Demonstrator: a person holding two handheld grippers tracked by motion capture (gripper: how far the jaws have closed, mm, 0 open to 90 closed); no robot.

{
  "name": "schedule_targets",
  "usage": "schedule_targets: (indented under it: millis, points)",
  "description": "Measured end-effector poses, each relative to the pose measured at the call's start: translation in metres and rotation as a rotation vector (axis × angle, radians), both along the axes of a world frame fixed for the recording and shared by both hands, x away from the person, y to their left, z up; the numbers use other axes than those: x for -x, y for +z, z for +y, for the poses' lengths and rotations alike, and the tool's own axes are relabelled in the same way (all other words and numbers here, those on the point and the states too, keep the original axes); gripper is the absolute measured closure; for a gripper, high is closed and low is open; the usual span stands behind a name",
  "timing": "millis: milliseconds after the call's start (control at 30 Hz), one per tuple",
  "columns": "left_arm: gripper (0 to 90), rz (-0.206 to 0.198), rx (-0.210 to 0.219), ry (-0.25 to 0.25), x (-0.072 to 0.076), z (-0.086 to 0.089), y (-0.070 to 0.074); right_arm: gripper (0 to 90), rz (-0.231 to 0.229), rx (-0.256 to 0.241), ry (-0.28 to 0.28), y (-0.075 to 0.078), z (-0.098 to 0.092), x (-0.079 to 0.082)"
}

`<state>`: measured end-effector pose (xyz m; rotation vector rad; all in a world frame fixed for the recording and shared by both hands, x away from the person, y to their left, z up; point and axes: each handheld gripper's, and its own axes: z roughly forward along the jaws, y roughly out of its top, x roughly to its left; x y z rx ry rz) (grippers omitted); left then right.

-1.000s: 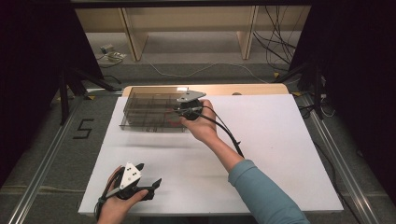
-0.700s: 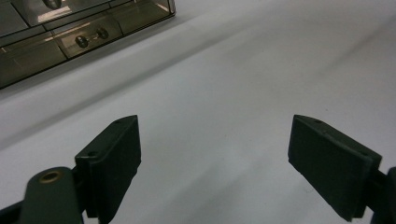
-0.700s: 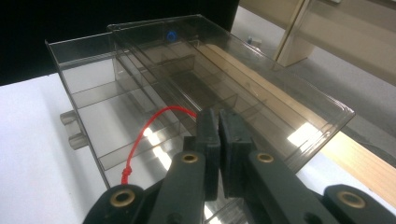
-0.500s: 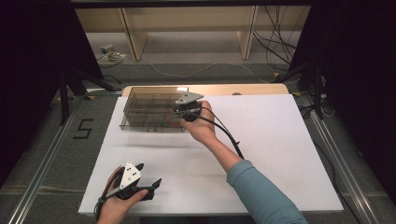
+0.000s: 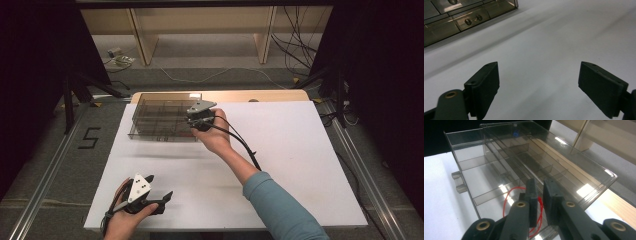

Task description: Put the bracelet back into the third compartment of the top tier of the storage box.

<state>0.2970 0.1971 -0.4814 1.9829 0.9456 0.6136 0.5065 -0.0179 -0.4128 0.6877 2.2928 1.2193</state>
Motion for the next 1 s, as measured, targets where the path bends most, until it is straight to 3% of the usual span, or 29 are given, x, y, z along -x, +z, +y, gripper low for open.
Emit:
schedule_targets:
  millis: [533,767,1000]
  points:
    - [16.9,0.001,0.000,0.002,0.001,0.000,0.000,68.4,-0.003,-0.043,0.007,0.012,-0.010,0.008]
    - [16.9,0.001,0.001,0.005,0.001,0.000,-0.001,54.6,0.011,-0.063,-0.009,0.013,-0.027,0.016]
    - [16.8,0.003,0.000,0.008,0.001,0.000,-0.001,43.7,0.066,-0.080,-0.007,0.016,-0.051,0.026]
